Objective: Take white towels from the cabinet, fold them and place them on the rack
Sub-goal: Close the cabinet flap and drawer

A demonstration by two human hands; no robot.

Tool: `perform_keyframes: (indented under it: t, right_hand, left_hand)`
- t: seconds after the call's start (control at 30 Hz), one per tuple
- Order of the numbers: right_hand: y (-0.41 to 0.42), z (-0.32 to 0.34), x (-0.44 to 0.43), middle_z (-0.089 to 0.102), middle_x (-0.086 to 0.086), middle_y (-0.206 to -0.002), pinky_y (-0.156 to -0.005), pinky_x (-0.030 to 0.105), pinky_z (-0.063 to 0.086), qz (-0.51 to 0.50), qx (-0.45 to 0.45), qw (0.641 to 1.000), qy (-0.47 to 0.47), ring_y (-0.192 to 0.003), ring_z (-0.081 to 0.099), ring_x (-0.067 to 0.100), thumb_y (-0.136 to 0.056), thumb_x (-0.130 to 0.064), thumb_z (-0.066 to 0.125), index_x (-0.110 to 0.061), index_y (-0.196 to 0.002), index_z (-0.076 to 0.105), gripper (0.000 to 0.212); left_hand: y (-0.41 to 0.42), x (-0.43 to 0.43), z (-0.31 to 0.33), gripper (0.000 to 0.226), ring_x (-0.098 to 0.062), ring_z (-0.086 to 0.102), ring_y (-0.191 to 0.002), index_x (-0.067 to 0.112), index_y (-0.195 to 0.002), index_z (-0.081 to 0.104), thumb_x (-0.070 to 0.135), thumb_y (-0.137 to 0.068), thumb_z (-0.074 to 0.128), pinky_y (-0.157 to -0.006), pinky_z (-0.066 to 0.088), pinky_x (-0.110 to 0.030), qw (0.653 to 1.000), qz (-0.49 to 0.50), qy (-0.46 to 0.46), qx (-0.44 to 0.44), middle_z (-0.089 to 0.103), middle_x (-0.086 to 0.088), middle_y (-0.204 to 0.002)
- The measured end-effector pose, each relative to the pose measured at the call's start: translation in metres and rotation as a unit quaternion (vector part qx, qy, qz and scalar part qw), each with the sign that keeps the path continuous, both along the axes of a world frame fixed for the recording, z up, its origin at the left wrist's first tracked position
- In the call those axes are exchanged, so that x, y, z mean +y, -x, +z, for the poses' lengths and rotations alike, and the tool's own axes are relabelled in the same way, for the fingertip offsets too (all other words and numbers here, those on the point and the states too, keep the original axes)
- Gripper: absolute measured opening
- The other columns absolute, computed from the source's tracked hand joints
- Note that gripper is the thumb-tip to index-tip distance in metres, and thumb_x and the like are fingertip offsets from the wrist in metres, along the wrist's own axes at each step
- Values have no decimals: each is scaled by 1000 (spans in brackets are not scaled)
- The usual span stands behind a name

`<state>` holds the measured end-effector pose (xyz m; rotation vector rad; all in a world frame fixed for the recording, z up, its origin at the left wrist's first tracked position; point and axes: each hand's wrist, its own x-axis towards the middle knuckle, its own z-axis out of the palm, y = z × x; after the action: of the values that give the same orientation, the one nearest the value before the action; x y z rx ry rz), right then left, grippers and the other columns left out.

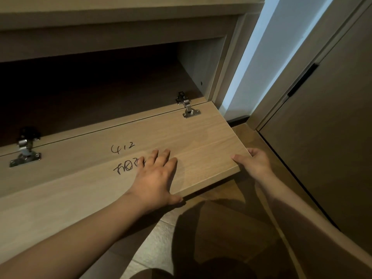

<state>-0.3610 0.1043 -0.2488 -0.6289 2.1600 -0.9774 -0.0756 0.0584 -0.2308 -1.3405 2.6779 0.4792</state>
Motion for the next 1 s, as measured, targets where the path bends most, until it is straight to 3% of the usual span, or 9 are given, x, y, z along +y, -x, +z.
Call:
perform_keyframes:
  t: [0.3,0.4,0.53,0.67,0.73,0.83,0.9,1.0]
  right_hand:
    - [-5,41,-2,61,-2,-96,-60,26,44,-15,18,1000,12,-84,57,14,-79,-25,79,-14,-117,61,43]
    - [-8,53,-1,64,4,-109,-71,30,48,-21,17,999,36,-94,59,19,-80,-24,78,-14,-116,61,41]
    - [-15,70,9,58,4,-128,-75,27,44,-3,41,996,74,-107,55,20,-81,-30,76,-16,-135,52,60]
    - [-19,93,29,38,-2,-152,-89,31,44,97,59,991,76,-133,41,21,-76,-36,79,-29,-150,32,88]
    - [-24,102,41,29,-13,-154,-100,35,37,182,130,972,69,-138,29,12,-73,-36,81,-40,-148,31,90]
    - [-35,106,49,23,-25,-152,-118,44,16,330,284,900,35,-145,9,4,-76,-36,78,-50,-136,35,75]
    - [-41,103,45,30,-21,-152,-121,49,14,385,338,859,12,-147,13,7,-81,-37,73,-48,-135,39,65]
    - [-46,101,37,42,-19,-146,-119,48,23,388,341,856,22,-141,28,8,-85,-34,69,-43,-135,46,56]
  left_hand:
    - [3,-5,41,103,-31,11,-147,28,-150,22,59,-67,74,-120,16,-50,999,-42,-29,6,13,-1,-161]
    - [1,-5,55,85,-22,30,-141,26,-144,38,53,-71,73,-117,26,-33,996,-77,-17,49,30,1,-155]
    - [3,-7,76,59,-13,50,-121,26,-128,55,45,-75,72,-103,43,-28,992,-106,-14,73,52,5,-137]
    - [3,-12,87,57,-12,53,-114,25,-126,56,40,-75,74,-96,49,-28,991,-106,-34,78,55,5,-130]
    - [4,-11,88,54,-13,54,-112,24,-124,57,39,-75,74,-94,50,-29,991,-107,-42,70,56,5,-127]
    - [6,-11,89,49,-13,57,-107,25,-120,58,37,-75,75,-91,52,-30,990,-110,-58,66,57,6,-121]
    - [5,-14,93,42,-13,59,-96,25,-113,61,35,-74,76,-84,54,-30,989,-108,-70,72,59,8,-108]
    - [3,-19,99,42,-12,59,-91,24,-112,61,34,-75,76,-80,55,-32,988,-108,-77,83,59,7,-101]
